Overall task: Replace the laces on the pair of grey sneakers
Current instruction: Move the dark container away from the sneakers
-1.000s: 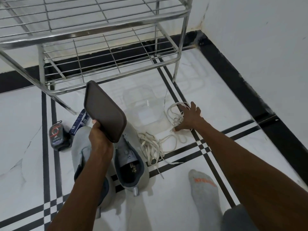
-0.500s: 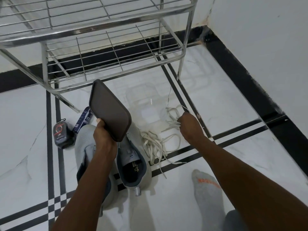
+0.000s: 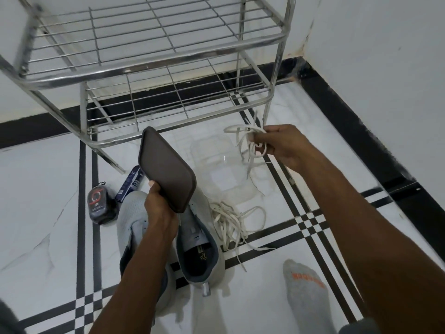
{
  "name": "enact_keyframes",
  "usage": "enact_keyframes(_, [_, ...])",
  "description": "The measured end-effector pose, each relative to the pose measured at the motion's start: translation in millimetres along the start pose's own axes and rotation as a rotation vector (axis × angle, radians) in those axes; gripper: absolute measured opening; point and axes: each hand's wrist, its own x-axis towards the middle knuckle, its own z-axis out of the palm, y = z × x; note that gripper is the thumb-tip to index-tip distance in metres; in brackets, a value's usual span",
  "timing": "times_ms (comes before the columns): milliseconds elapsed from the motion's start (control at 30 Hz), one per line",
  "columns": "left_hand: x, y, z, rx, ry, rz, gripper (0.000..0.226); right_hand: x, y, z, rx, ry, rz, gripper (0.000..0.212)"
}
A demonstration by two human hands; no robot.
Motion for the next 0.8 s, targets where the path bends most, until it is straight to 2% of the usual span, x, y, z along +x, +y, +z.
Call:
enact_keyframes(233, [-8.3,9.3,4.1,-0.034,0.005,0.008,0.040,-13.8,-63.8,37.5,0.083,-0.110,-0.061,0.025])
enact_keyframes(533, [-8.3,17.9,-2.8,-0.033,0.023,0.026,0.030,8.7,-15.4,78.8,0.060,-0.085,0.066,0.021])
enact_keyframes(600, [-9.0,18.1,-3.6,-0.032,0.030,0.027,0.030,15.2,11.4,86.8,-0.085,-0.036,0.094,0.014])
enact_keyframes(667, [-8.7,16.9,-6.4,-0.020,0.038,0.034,0.032,19.7,38.8,90.3,-0.289,-0.052,0.117,0.016])
enact_keyframes(800, [-4.6,18.5,-11.2,0.019,0.041,0.042,0.042,22.0,59.5,92.6,-0.841,-0.197,0.110,0.062])
